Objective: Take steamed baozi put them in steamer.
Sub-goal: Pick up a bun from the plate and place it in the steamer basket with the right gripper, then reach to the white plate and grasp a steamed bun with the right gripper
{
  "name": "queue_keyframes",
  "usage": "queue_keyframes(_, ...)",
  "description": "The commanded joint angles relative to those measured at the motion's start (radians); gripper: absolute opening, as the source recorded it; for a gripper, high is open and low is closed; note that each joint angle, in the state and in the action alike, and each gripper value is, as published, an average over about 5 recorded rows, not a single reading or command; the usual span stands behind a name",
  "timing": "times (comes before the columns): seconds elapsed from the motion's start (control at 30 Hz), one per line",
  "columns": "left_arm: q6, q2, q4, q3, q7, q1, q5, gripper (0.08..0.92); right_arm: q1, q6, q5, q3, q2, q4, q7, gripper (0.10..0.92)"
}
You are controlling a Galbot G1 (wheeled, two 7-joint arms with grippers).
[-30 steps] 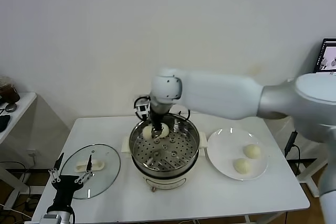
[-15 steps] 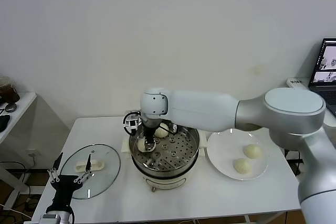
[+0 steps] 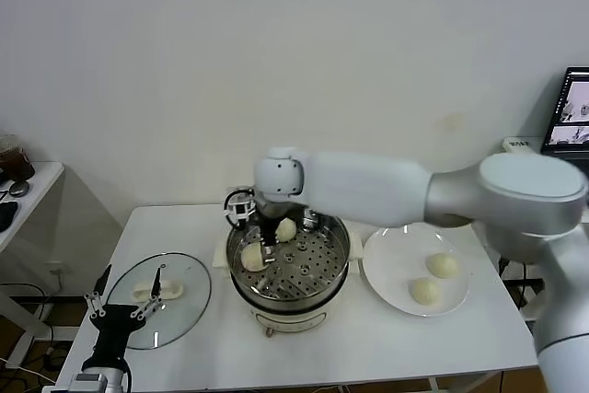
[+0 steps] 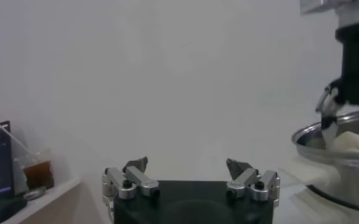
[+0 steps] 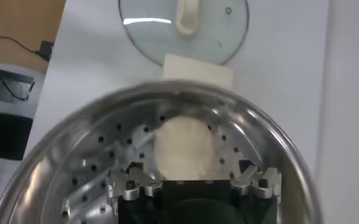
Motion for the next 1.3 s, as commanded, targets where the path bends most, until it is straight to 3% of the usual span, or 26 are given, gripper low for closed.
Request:
queue_keyframes(0.03, 0.001, 0.001, 0.001, 0.01, 0.001, -0.001, 0.003, 0.823, 0.163, 0.106, -0.059, -0.013, -0.302, 0.203, -0.156, 0.823)
queue_keyframes(0.27, 0.0, 0.004, 0.011, 0.025, 0.001, -0.001, 0.012, 0.823, 0.151, 0.282, -0.249, 0.012, -0.606, 0.313, -0.319, 0.823)
queue_keyframes(0.6, 0.0, 0.001, 0.017, 0.034, 0.002, 0.003, 0.027, 0.823, -0.155, 0.408, -0.506, 0.162, -0.881, 0.305, -0.338, 0.823)
queue_keyframes(0.9, 0.0, -0.006, 0.014, 0.031, 0.002, 0.016, 0.045, 0.823, -0.5, 0.482, -0.627, 0.398, -0.873, 0.17, -0.303, 0.823)
queue_keyframes(1.3, -0.002, -0.019, 0.019, 0.004, 0.0, 0.031, 0.053, 0.823, -0.616, 0.504, -0.72, 0.485, -0.695, 0.027, -0.256, 0.823)
